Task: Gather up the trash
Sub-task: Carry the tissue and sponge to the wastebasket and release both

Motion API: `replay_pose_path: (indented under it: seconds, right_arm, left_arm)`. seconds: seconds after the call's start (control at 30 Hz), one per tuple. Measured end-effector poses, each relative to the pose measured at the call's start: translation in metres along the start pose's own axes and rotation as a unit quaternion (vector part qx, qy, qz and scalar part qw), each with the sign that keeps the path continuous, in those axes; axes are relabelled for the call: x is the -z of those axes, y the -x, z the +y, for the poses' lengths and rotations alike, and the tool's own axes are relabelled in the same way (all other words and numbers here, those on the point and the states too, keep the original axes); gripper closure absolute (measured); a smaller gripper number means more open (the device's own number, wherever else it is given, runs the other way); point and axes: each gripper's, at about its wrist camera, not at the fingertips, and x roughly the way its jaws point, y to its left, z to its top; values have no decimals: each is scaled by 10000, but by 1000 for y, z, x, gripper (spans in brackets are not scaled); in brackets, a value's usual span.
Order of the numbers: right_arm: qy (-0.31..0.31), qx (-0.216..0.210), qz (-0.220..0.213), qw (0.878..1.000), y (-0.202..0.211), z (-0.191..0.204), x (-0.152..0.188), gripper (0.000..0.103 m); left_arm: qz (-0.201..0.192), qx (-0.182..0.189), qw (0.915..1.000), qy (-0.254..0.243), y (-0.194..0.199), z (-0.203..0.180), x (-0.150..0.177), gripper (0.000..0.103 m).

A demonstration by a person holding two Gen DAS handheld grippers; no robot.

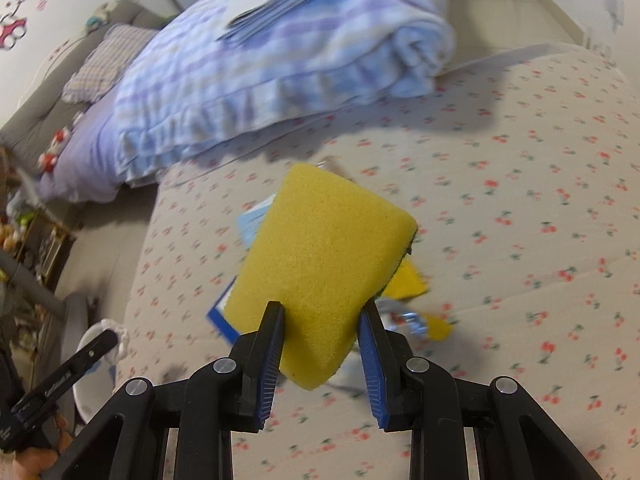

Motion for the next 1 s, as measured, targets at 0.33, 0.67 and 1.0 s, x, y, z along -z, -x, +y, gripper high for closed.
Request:
replay_pose_path:
  seconds: [0.33,0.67,1.0]
  right_arm:
    - [579,-248,374,9973,-31,64,22,70]
    - [1047,-464,731,9907,-65,124,43,70]
    - [1428,-702,955,9826,-89,180,65,70]
  left_arm:
    - [-126,-368,9990,219,26,61,4,89]
    - [-168,-726,9952,633,48,130,13,89]
    - [-211,-826,9914,990,64,181,18,88]
